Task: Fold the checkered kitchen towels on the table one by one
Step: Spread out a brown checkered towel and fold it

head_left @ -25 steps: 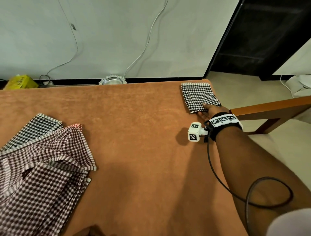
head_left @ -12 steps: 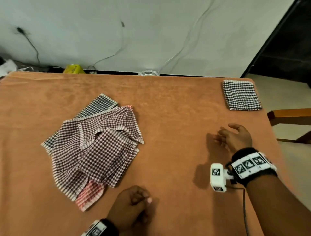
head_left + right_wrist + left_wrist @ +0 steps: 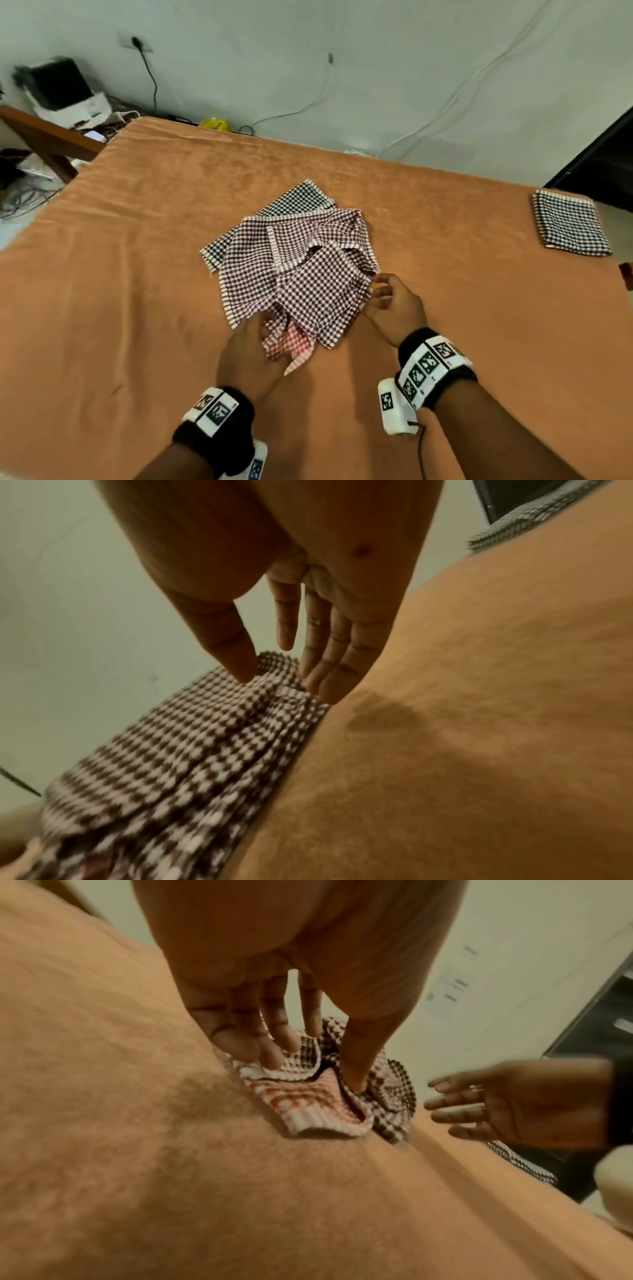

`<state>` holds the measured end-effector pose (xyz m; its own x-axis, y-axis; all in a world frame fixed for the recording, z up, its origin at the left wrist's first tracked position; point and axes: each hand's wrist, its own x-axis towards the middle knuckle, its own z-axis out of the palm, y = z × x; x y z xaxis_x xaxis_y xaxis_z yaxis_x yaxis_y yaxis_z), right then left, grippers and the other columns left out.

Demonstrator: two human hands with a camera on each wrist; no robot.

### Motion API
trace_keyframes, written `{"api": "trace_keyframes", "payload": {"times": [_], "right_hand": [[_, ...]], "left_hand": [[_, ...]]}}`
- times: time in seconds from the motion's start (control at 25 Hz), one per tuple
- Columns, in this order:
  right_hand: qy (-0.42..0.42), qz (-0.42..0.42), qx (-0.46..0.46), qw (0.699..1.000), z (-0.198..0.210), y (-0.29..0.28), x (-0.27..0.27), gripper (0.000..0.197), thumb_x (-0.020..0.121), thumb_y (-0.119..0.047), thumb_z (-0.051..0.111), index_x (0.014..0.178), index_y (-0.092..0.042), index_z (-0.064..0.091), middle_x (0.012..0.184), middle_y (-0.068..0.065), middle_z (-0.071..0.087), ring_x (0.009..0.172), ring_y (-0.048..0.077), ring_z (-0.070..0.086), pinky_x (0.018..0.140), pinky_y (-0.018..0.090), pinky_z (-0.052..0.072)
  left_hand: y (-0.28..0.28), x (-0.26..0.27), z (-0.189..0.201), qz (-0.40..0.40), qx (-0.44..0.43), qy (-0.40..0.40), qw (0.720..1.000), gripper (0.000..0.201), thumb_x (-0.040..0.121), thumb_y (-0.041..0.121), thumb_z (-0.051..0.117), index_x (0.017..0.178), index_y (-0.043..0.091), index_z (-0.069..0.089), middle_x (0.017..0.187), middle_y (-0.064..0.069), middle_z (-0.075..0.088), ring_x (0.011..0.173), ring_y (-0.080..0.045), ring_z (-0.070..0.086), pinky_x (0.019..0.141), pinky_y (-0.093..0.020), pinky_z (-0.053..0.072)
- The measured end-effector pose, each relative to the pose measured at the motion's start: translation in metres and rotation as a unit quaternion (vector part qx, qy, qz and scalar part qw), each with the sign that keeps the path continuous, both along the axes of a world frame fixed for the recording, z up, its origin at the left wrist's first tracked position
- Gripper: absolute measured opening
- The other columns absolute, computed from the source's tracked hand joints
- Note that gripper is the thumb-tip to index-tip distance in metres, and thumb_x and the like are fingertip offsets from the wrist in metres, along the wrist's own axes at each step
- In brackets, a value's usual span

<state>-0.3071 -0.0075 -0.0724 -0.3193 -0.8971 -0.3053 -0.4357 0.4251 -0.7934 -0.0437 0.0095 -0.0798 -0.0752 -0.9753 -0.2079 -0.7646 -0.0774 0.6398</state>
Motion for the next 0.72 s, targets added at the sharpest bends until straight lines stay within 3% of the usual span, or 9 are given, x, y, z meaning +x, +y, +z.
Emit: {"api": "trace_keyframes", "payload": {"times": [0.08, 0.16, 0.24, 0.28, 0.36, 0.52, 0.64, 0.72], "right_hand": [[0.078, 0.03, -0.031, 0.996, 0.0, -0.017, 0.019, 0.07, 0.071, -0.025, 0.079, 0.134, -0.025, 0.048, 0.125, 0.001, 0.054, 0.109, 0.02, 0.057, 0.089, 0.032, 0.052], [0.163, 0.06, -0.028, 0.984, -0.003, -0.036, 0.03, 0.087, 0.068, -0.03, 0.08, 0.143, -0.03, 0.036, 0.142, 0.006, 0.036, 0.129, 0.03, 0.04, 0.105, 0.044, 0.043], [0.219, 0.077, 0.0, 0.973, -0.003, -0.051, 0.035, 0.099, 0.066, -0.033, 0.08, 0.147, -0.038, 0.026, 0.151, 0.006, 0.023, 0.135, 0.035, 0.03, 0.108, 0.049, 0.039], [0.235, 0.088, 0.011, 0.968, -0.001, -0.057, 0.037, 0.102, 0.066, -0.033, 0.081, 0.148, -0.041, 0.021, 0.155, 0.006, 0.018, 0.137, 0.036, 0.027, 0.108, 0.05, 0.039], [0.235, 0.13, 0.025, 0.963, -0.003, -0.066, 0.036, 0.104, 0.067, -0.032, 0.08, 0.149, -0.044, 0.017, 0.157, 0.005, 0.017, 0.139, 0.037, 0.026, 0.11, 0.05, 0.036], [0.222, 0.18, 0.056, 0.956, -0.004, -0.074, 0.035, 0.098, 0.07, -0.033, 0.081, 0.148, -0.039, 0.022, 0.152, 0.005, 0.032, 0.136, 0.034, 0.035, 0.111, 0.045, 0.034], [0.189, 0.143, 0.032, 0.971, -0.002, -0.078, 0.045, 0.083, 0.072, -0.033, 0.081, 0.14, -0.029, 0.033, 0.141, 0.005, 0.048, 0.125, 0.029, 0.049, 0.102, 0.039, 0.042], [0.164, 0.101, 0.006, 0.981, 0.0, -0.082, 0.059, 0.073, 0.073, -0.034, 0.08, 0.131, -0.026, 0.037, 0.132, 0.005, 0.056, 0.117, 0.027, 0.055, 0.092, 0.035, 0.045]], "left_hand": [[-0.007, -0.002, -0.003, -0.069, -0.011, -0.069, 0.995, 0.108, 0.054, 0.064, 0.081, 0.144, 0.031, 0.031, 0.13, 0.0, 0.042, 0.11, -0.021, 0.052, 0.086, -0.035, 0.051], [-0.018, -0.011, -0.008, -0.117, -0.01, -0.146, 0.982, 0.136, 0.049, 0.082, 0.07, 0.154, 0.031, 0.0, 0.141, -0.005, 0.027, 0.119, -0.024, 0.043, 0.09, -0.04, 0.052], [-0.028, -0.017, -0.013, -0.144, -0.014, -0.184, 0.972, 0.143, 0.05, 0.085, 0.066, 0.152, 0.034, -0.02, 0.146, -0.007, 0.023, 0.122, -0.028, 0.04, 0.092, -0.047, 0.052], [-0.033, -0.019, -0.015, -0.151, -0.02, -0.187, 0.97, 0.142, 0.053, 0.082, 0.067, 0.152, 0.033, -0.022, 0.145, -0.006, 0.025, 0.122, -0.029, 0.042, 0.093, -0.047, 0.051], [-0.044, -0.018, -0.018, -0.158, -0.027, -0.175, 0.971, 0.127, 0.066, 0.069, 0.07, 0.154, 0.033, -0.014, 0.139, -0.004, 0.033, 0.116, -0.026, 0.049, 0.091, -0.042, 0.052], [-0.081, -0.009, -0.019, -0.182, -0.066, -0.152, 0.969, 0.078, 0.083, 0.04, 0.065, 0.151, 0.03, 0.027, 0.132, -0.004, 0.051, 0.098, -0.025, 0.063, 0.076, -0.037, 0.055], [-0.115, -0.004, -0.016, -0.181, -0.11, -0.113, 0.971, 0.045, 0.082, 0.035, 0.065, 0.125, 0.024, 0.058, 0.11, -0.004, 0.066, 0.091, -0.027, 0.065, 0.072, -0.034, 0.049], [-0.141, 0.002, -0.011, -0.169, -0.131, -0.096, 0.972, 0.028, 0.083, 0.029, 0.065, 0.11, 0.021, 0.065, 0.101, -0.005, 0.068, 0.089, -0.029, 0.065, 0.072, -0.035, 0.048]]}}
